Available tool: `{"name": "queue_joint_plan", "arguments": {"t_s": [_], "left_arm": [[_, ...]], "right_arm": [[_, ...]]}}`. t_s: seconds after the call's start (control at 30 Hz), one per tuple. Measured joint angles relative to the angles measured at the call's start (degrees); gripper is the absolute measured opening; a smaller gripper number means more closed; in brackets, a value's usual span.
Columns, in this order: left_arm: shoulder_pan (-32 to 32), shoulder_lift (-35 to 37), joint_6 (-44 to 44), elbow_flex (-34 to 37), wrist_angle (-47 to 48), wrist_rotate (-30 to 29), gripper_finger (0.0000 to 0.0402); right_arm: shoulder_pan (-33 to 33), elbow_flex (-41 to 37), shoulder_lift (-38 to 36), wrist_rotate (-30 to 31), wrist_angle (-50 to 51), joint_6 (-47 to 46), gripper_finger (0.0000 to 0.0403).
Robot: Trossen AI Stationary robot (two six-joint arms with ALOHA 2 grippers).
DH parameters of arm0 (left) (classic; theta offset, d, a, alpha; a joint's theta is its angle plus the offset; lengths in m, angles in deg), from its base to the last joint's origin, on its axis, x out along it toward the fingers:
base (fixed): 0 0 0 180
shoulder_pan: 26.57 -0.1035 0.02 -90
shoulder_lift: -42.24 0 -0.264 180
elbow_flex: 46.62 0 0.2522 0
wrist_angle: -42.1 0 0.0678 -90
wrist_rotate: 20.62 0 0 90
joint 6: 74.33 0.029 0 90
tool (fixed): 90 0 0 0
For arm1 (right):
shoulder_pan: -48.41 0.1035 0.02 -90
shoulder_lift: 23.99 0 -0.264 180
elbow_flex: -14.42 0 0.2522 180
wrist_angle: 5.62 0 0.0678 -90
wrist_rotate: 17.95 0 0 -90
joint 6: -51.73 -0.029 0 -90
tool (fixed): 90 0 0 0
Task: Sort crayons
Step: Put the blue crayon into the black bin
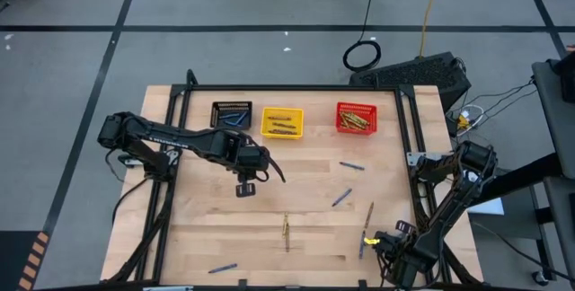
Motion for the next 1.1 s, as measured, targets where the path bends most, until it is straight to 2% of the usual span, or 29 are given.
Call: {"name": "queue_joint_plan", "arguments": {"t_s": [0.2,0.33,0.63,0.83,1.0,1.1], "left_arm": [[0.01,0.0,0.0,0.0,0.02,0.0,0.0061],[0.0,0.0,-0.04,0.0,0.07,0.0,0.0061],[-0.01,0.0,-0.08,0.0,0.91,2.06,0.0062],[0.02,0.0,-0.07,0.0,1.99,4.07,0.009],[-0.01,0.0,-0.09,0.0,0.59,1.95,0.0121],[0.02,0.0,-0.93,0.02,-2.51,0.75,0.0125]], "right_arm": [[0.2,3.2,0.36,1.26,2.28,2.9,0.0],[0.39,5.46,0.32,3.09,-0.21,3.37,0.0],[0.52,5.48,0.26,5.78,1.01,2.94,0.0],[0.52,5.48,0.23,6.54,2.14,2.77,0.0],[0.46,5.48,0.2,10.94,2.34,2.75,0.0],[0.33,5.5,0.2,16.28,3.32,1.81,0.0]]}}
